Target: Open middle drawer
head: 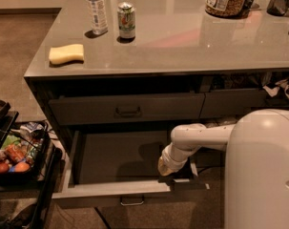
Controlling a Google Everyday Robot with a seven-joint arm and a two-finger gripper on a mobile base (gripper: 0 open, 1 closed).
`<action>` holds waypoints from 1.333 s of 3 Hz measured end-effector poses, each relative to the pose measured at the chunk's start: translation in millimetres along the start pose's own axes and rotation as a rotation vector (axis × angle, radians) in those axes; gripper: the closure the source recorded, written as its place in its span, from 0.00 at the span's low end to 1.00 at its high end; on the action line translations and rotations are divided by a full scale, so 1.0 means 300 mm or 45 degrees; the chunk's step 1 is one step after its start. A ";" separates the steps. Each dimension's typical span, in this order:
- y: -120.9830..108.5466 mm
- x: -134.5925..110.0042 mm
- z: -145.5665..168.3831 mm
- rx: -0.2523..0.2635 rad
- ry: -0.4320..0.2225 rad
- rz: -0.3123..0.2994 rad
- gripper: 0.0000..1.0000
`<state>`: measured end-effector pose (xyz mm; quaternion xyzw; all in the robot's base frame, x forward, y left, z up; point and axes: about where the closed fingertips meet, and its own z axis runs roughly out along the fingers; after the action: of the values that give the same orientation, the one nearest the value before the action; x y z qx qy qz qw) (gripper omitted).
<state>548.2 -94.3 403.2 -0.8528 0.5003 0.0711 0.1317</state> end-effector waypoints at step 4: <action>0.257 -0.101 0.013 -0.257 -0.175 0.171 1.00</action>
Offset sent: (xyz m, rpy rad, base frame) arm -0.0724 -0.0056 -0.0192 -0.0310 0.2885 0.0086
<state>466.2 -103.5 395.2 -0.8195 0.5363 0.1880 0.0740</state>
